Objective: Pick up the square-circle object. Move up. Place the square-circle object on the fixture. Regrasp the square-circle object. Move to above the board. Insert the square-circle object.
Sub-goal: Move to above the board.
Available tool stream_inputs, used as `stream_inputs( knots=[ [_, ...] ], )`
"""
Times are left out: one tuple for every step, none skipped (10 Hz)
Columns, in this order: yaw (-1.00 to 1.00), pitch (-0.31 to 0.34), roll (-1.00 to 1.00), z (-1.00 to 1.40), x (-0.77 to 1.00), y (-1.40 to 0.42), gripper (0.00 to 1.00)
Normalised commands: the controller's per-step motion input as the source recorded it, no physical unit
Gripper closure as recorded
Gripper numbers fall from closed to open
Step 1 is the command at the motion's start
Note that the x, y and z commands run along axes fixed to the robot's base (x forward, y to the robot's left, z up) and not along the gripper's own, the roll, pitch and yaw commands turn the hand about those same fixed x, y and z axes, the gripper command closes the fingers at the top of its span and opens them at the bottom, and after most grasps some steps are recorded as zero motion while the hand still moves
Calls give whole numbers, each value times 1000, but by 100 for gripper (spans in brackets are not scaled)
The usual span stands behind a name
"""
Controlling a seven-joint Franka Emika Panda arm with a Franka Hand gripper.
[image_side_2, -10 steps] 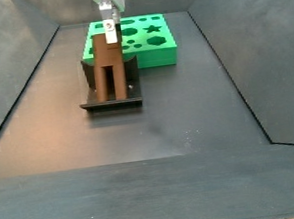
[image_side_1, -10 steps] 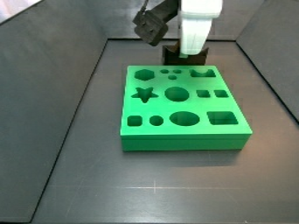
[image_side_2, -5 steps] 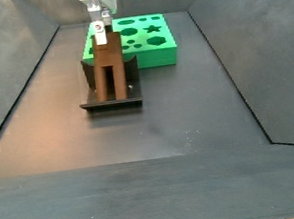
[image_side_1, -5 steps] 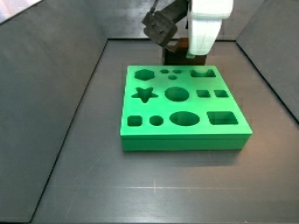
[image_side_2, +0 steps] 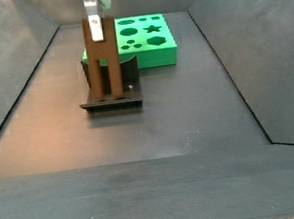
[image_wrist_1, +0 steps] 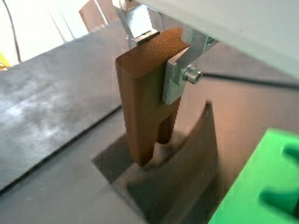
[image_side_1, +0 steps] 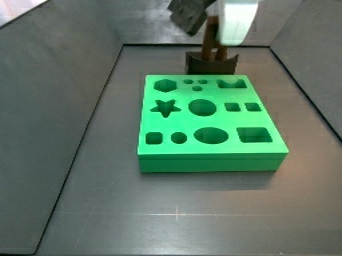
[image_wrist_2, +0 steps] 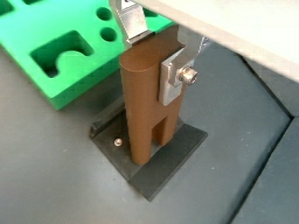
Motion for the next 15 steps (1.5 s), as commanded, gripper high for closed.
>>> stream_inputs(
  knots=[
    [305,-24,47,1000,208,-98,100],
    [213,-17,27,1000,203,-95,100],
    [127,-6,-1,1000,194,-90,100],
    [81,5,-13,1000,182,-86,100],
    [58,13,-23,1000,176,-84,100],
    [20,63,-41,1000,163,-75,100],
    [6,92,-51,1000,155,-70,100],
    [2,116,-59,1000,148,-63,100],
    [3,132,-57,1000,136,-58,100],
    [10,137,-49,1000,127,-56,100],
    [21,149,-45,1000,112,-49,100],
    [26,151,-47,847,83,-36,100],
    [30,142,-49,648,52,-23,100],
    [35,137,-52,499,41,-17,100],
    [36,136,-51,398,36,-12,100]
  ],
)
